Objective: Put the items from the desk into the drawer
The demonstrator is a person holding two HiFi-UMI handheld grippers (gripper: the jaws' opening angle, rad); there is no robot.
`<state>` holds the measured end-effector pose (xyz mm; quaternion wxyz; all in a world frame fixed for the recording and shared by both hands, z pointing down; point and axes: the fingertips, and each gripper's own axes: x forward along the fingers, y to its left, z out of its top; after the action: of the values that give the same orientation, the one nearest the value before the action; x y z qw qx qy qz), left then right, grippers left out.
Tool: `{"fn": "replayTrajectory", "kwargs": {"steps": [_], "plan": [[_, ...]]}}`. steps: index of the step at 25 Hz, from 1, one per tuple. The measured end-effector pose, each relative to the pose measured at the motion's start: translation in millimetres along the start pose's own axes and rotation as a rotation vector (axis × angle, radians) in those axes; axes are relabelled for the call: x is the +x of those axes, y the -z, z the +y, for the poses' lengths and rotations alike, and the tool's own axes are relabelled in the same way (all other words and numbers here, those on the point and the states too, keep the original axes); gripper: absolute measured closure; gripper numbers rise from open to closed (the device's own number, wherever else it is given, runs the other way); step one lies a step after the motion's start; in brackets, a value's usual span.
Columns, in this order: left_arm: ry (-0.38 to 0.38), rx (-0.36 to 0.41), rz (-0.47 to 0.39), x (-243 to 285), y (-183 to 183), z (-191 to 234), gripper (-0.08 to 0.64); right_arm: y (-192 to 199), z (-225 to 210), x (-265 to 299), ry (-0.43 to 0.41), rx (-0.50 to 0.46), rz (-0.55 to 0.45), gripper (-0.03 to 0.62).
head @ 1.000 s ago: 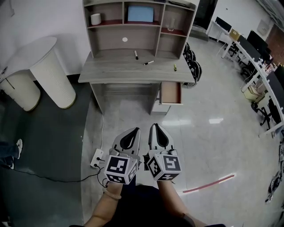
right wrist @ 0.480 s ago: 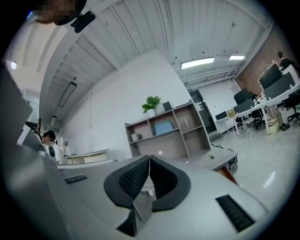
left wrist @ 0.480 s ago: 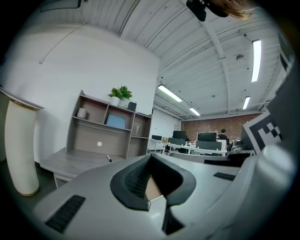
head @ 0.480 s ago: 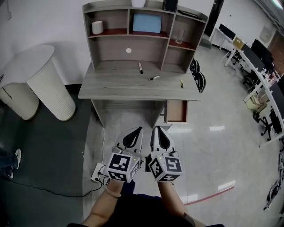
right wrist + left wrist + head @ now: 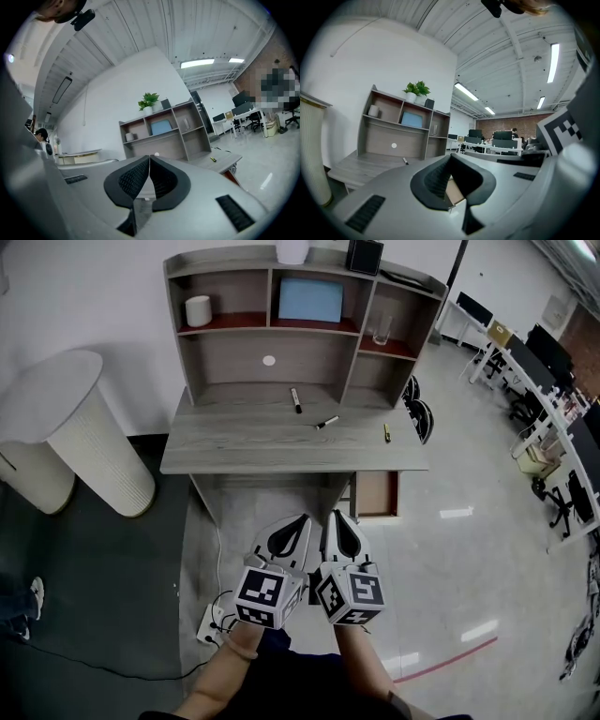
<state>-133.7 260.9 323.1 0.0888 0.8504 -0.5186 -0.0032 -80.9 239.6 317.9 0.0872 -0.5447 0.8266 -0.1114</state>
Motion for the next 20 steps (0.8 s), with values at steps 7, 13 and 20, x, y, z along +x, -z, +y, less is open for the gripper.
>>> {"fn": "replayTrajectory", "kwargs": {"steps": [7,13,20], "plan": [[0.016,-0.010,0.022,15.2,5.9,28.3,0.532,8.4,-4.5,24.9,0.035,-0.004,0.007,0.565],[0.015,-0.027,0.034,20.7,7.6,45.0,0.532,13.3,-3.6,37.0,0.052,-0.012,0.023,0.565],[0.017,-0.032,0.055,20.3,15.3,50.1,0.532,23.4,-1.9,38.3,0.060,-0.017,0.047,0.565]]}}
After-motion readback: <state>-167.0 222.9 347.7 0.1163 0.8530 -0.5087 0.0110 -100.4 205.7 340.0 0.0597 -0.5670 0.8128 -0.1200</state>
